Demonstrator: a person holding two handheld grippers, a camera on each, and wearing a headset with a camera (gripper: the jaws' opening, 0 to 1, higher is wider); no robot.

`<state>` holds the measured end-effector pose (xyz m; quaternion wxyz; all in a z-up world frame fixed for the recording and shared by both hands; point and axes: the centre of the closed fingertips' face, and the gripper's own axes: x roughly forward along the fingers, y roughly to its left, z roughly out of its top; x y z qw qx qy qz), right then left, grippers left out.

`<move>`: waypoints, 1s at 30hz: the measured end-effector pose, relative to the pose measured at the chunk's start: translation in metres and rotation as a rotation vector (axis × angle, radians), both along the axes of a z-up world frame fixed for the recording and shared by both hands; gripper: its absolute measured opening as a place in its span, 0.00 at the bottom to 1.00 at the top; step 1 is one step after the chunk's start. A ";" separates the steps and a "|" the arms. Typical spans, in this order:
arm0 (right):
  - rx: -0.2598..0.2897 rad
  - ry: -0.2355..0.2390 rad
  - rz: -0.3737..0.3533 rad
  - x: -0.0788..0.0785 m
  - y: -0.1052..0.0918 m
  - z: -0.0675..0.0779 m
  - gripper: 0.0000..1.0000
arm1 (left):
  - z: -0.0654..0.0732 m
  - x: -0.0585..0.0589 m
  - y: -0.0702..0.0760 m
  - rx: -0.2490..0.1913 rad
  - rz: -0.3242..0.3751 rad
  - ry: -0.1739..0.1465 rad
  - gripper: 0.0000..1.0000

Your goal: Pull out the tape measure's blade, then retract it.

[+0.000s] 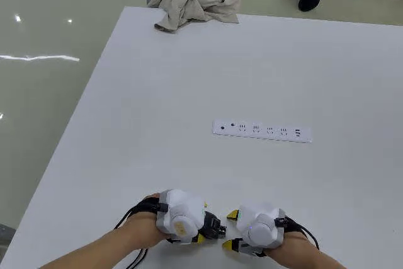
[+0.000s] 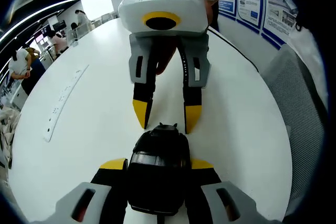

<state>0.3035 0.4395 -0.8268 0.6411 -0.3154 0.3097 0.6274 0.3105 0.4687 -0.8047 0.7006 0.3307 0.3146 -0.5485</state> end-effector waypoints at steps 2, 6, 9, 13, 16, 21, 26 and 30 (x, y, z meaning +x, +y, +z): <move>0.002 0.009 0.005 -0.001 0.001 0.000 0.36 | -0.001 0.000 0.000 -0.002 -0.001 0.002 0.40; 0.002 0.017 0.002 -0.002 0.004 0.000 0.34 | 0.000 0.000 0.000 -0.001 -0.006 0.002 0.40; 0.004 0.021 -0.009 0.001 0.005 -0.001 0.31 | -0.001 0.000 0.000 -0.003 -0.006 0.003 0.40; 0.001 0.021 -0.009 0.003 0.005 -0.001 0.29 | -0.001 0.000 0.000 -0.003 -0.007 0.004 0.40; -0.002 0.022 0.003 -0.001 0.005 0.000 0.24 | 0.000 0.000 0.000 -0.003 -0.010 0.006 0.39; -0.004 0.023 0.001 -0.002 0.006 0.001 0.23 | 0.000 0.000 0.000 -0.001 -0.011 0.004 0.39; -0.007 0.020 0.011 -0.003 0.006 0.000 0.22 | 0.001 -0.001 0.000 -0.001 -0.013 0.004 0.39; -0.009 0.018 0.020 -0.004 0.006 -0.001 0.19 | -0.001 0.000 0.000 0.000 -0.016 0.005 0.39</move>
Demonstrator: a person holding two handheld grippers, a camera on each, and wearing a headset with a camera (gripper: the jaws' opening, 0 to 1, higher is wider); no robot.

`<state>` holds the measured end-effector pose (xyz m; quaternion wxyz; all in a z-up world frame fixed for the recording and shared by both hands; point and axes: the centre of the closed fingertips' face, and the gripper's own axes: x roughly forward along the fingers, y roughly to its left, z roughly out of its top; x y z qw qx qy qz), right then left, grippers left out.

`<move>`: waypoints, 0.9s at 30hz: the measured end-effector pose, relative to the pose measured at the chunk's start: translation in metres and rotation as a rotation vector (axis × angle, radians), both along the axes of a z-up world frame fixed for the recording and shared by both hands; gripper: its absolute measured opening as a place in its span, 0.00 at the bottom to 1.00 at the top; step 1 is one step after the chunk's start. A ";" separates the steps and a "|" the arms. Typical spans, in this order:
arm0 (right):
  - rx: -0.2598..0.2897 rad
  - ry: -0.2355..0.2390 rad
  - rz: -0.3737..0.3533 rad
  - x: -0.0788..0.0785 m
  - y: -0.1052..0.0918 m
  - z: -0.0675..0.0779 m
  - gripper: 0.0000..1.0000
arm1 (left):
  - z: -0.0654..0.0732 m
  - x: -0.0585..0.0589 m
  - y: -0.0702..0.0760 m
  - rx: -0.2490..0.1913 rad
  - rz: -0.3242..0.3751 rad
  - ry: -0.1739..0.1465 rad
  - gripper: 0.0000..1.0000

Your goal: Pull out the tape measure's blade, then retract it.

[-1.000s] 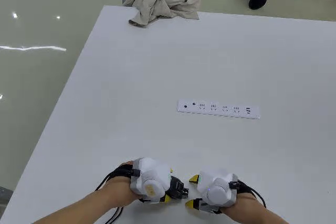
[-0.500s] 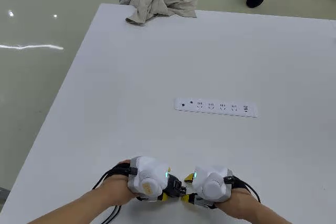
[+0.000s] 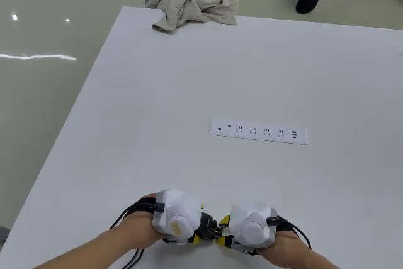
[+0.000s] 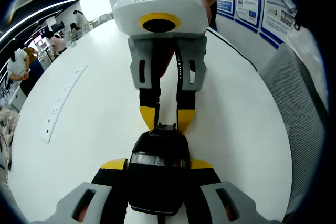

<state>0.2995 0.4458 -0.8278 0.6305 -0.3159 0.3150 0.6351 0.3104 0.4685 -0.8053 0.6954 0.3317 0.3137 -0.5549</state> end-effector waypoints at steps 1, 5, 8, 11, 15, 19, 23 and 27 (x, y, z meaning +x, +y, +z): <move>0.000 0.000 0.001 0.000 0.000 -0.001 0.19 | 0.000 0.000 0.000 0.000 0.000 0.001 0.39; -0.002 0.000 0.001 -0.001 -0.001 0.000 0.17 | 0.001 0.000 0.000 -0.001 -0.002 0.002 0.39; -0.002 0.001 0.001 0.000 -0.001 -0.001 0.17 | 0.000 0.000 0.000 -0.001 -0.004 0.003 0.39; -0.003 0.001 0.002 -0.001 -0.001 0.000 0.16 | 0.000 0.000 0.000 0.003 -0.009 0.003 0.39; -0.008 -0.004 0.013 -0.001 -0.001 0.000 0.16 | 0.000 0.000 0.000 0.011 -0.021 0.007 0.39; -0.006 -0.014 0.032 -0.002 -0.001 0.001 0.16 | -0.001 -0.001 0.000 0.019 -0.029 -0.003 0.39; -0.005 -0.021 0.040 -0.001 -0.001 0.001 0.15 | -0.001 -0.001 0.000 0.024 -0.030 -0.008 0.39; -0.004 -0.026 0.044 0.000 -0.002 0.001 0.14 | 0.000 -0.001 0.000 0.023 -0.027 -0.004 0.38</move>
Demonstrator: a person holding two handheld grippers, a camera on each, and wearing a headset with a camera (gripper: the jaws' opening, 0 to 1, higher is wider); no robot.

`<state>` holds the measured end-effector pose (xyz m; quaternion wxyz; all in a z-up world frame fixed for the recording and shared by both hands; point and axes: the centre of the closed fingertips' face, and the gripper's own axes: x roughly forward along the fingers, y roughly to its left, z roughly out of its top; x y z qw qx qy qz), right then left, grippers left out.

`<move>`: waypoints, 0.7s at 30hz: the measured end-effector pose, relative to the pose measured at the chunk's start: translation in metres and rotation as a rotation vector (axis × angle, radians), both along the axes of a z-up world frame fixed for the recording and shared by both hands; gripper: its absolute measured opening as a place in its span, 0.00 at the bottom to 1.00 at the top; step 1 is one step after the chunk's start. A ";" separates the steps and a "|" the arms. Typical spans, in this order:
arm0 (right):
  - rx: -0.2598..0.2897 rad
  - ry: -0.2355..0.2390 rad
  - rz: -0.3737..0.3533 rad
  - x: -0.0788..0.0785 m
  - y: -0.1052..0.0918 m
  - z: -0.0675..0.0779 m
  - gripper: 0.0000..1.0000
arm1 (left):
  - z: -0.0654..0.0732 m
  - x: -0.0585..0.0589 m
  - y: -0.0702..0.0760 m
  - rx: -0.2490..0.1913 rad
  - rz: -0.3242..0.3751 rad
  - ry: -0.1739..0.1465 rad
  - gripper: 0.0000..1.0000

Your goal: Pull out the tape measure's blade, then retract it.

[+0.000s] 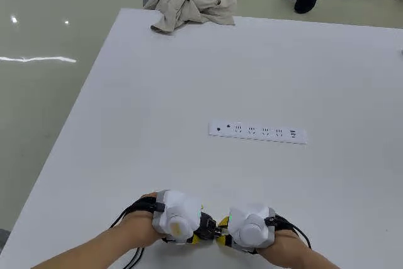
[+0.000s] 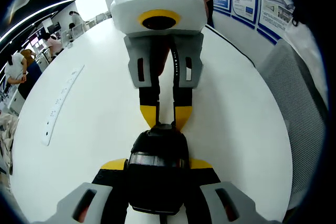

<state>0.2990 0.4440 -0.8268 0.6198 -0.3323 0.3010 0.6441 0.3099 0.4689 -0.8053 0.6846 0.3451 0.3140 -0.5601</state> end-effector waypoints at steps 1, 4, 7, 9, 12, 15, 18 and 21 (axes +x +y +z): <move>0.000 0.000 0.000 0.000 0.000 0.000 0.14 | 0.000 0.000 0.000 0.001 0.000 0.000 0.38; 0.002 0.001 -0.001 0.001 -0.001 0.002 0.14 | -0.001 0.001 0.000 -0.002 0.006 0.003 0.38; -0.003 0.005 -0.007 0.002 -0.005 -0.001 0.14 | 0.000 0.001 0.000 -0.003 0.011 0.006 0.38; -0.003 0.007 -0.009 0.003 -0.006 -0.001 0.14 | -0.001 0.001 0.000 -0.003 0.009 0.007 0.38; -0.005 0.007 -0.010 0.003 -0.009 -0.001 0.14 | -0.001 0.001 0.000 -0.002 0.009 0.008 0.38; -0.004 0.008 -0.013 0.003 -0.011 -0.001 0.14 | -0.001 0.001 0.000 0.000 0.012 0.008 0.38; -0.006 0.008 -0.015 0.003 -0.013 -0.001 0.14 | -0.002 0.002 0.000 -0.001 0.013 0.008 0.38; -0.012 0.007 -0.013 0.003 -0.018 -0.001 0.13 | -0.002 0.001 0.000 0.000 0.011 0.007 0.38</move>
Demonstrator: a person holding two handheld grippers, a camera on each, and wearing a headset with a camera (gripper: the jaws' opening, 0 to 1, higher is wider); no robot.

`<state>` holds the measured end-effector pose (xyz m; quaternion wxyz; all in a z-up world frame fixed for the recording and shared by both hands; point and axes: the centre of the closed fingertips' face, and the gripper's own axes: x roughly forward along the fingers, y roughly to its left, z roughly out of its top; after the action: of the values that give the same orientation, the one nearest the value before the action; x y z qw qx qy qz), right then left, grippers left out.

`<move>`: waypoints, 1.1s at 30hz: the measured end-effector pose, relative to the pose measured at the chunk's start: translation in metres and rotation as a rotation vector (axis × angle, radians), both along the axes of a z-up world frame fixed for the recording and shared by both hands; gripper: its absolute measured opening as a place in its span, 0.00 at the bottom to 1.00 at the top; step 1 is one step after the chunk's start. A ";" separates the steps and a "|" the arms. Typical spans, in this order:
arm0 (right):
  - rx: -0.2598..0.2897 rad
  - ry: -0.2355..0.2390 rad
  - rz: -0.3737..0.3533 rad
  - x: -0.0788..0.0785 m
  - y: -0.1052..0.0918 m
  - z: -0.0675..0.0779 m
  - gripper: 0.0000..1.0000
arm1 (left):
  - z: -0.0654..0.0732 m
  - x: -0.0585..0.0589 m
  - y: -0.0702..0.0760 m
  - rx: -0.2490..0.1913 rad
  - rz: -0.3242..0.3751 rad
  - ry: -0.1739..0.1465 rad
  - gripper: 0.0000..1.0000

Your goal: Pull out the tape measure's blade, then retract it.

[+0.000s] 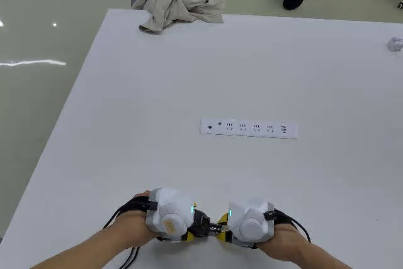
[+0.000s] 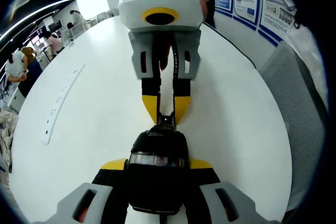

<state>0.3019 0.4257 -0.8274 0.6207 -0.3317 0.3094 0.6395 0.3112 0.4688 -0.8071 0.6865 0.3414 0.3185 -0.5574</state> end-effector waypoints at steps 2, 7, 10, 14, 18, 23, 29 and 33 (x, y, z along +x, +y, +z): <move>-0.002 0.001 -0.001 -0.001 -0.003 0.001 0.13 | 0.002 -0.001 0.000 0.001 -0.001 -0.002 0.38; -0.002 0.001 -0.002 0.000 -0.006 0.002 0.13 | 0.001 -0.001 0.000 0.005 -0.002 -0.004 0.38; -0.004 0.001 -0.004 0.000 -0.009 0.002 0.13 | 0.001 -0.001 0.000 0.006 -0.001 -0.005 0.38; -0.007 0.001 -0.003 0.000 -0.014 0.001 0.13 | 0.000 0.000 0.000 0.010 -0.001 -0.005 0.38; -0.007 0.003 -0.004 0.000 -0.020 0.001 0.13 | 0.000 0.000 0.000 0.011 -0.003 -0.006 0.38; -0.006 0.008 -0.004 0.001 -0.026 0.000 0.13 | 0.000 -0.001 0.000 0.015 -0.004 -0.004 0.38; -0.009 0.005 -0.002 0.000 -0.030 0.001 0.13 | 0.000 -0.001 -0.001 0.017 -0.006 -0.002 0.38; -0.010 0.003 -0.002 0.002 -0.033 0.001 0.13 | 0.000 -0.001 0.000 0.019 -0.008 -0.002 0.38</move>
<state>0.3035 0.3922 -0.8268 0.6194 -0.3335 0.3137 0.6378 0.3104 0.4684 -0.8070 0.6813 0.3496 0.3218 -0.5569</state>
